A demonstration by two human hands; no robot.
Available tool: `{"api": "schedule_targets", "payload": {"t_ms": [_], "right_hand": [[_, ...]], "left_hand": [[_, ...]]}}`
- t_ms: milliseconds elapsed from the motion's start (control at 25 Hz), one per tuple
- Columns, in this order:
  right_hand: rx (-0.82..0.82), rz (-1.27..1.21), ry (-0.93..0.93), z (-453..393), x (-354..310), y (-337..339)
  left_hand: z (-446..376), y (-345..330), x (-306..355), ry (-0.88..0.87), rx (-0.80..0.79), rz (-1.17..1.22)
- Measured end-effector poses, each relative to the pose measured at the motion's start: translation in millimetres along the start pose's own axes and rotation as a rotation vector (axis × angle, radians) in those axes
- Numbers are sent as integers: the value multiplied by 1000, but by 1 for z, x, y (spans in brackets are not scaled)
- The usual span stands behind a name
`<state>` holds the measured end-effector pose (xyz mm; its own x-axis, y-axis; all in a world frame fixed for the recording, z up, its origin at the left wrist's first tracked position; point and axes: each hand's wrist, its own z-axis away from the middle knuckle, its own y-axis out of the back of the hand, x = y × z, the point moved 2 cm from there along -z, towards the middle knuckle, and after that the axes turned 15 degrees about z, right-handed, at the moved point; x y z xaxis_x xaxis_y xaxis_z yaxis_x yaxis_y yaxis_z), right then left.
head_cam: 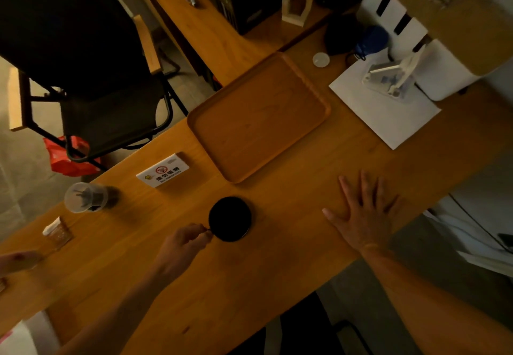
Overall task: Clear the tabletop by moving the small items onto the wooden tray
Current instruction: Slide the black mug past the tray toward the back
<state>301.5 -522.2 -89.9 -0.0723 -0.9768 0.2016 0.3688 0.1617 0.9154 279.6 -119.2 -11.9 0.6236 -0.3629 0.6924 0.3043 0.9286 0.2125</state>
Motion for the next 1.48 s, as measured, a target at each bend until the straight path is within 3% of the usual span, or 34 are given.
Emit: {"api": "schedule_targets", "payload": {"t_ms": [480,840,1480], "right_hand": [[2,-56,-11,0,4,-3],[5,-75,-2,-1,4,0],[3,-83,8,-2,4,1]], "left_hand": [[-57,-103,110,-169,-89,156],[-116,-156,166,-240,-74,77],[-143,-189,179,-239,47,110]]}}
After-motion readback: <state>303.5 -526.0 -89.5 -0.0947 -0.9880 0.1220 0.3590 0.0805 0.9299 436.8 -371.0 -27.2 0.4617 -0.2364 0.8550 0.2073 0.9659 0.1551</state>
